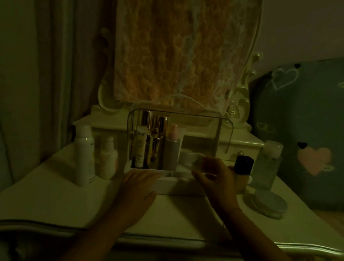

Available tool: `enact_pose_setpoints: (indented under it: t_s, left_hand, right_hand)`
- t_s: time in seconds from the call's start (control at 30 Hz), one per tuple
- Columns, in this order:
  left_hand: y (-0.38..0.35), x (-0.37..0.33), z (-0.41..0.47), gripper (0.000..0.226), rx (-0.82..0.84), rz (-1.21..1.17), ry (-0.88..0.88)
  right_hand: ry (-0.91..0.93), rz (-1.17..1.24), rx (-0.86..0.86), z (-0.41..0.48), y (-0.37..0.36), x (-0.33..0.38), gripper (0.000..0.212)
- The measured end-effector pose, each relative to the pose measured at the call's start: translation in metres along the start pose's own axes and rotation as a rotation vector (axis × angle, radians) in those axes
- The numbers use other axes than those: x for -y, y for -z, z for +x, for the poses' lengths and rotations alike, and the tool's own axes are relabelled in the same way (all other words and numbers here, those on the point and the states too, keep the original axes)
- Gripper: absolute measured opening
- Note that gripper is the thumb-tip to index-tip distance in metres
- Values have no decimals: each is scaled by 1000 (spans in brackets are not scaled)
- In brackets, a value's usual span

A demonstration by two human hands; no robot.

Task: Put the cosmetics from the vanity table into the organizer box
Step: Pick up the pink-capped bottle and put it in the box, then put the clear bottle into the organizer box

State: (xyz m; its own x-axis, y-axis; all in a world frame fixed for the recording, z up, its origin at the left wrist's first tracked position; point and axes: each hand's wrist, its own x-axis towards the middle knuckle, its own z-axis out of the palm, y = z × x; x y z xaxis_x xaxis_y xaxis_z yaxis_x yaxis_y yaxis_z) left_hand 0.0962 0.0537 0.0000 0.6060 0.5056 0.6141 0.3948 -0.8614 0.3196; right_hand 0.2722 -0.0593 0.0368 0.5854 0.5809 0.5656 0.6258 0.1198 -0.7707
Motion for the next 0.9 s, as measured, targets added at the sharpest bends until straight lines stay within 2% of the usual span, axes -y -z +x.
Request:
enact_pose_setpoints:
  t_s: [0.1,0.3,0.43,0.63,0.7,0.9]
  left_hand:
    - [-1,0,0,46,5,12,16]
    - [-2,-1,3,47,31,38,48]
    - [-4,-10,6,49,70,105,70]
    - [-23,-41,14,53,193,81,56]
    - [-28,-44,13,55,183,106,34]
    - [-31,-41,11,58,165,127,7]
  right_hand:
    - [44,-97,31,-8,14,-9,41]
    - [129,-337,197,-18,20,-17,34]
    - [140,-368,188,-18,19,-16,35]
    - [119,-341,188,-20,20,-20,36]
    - [104,-261,102,-21,24,-19,37]
    - [186,-166,-328,-12,65,-24,37]
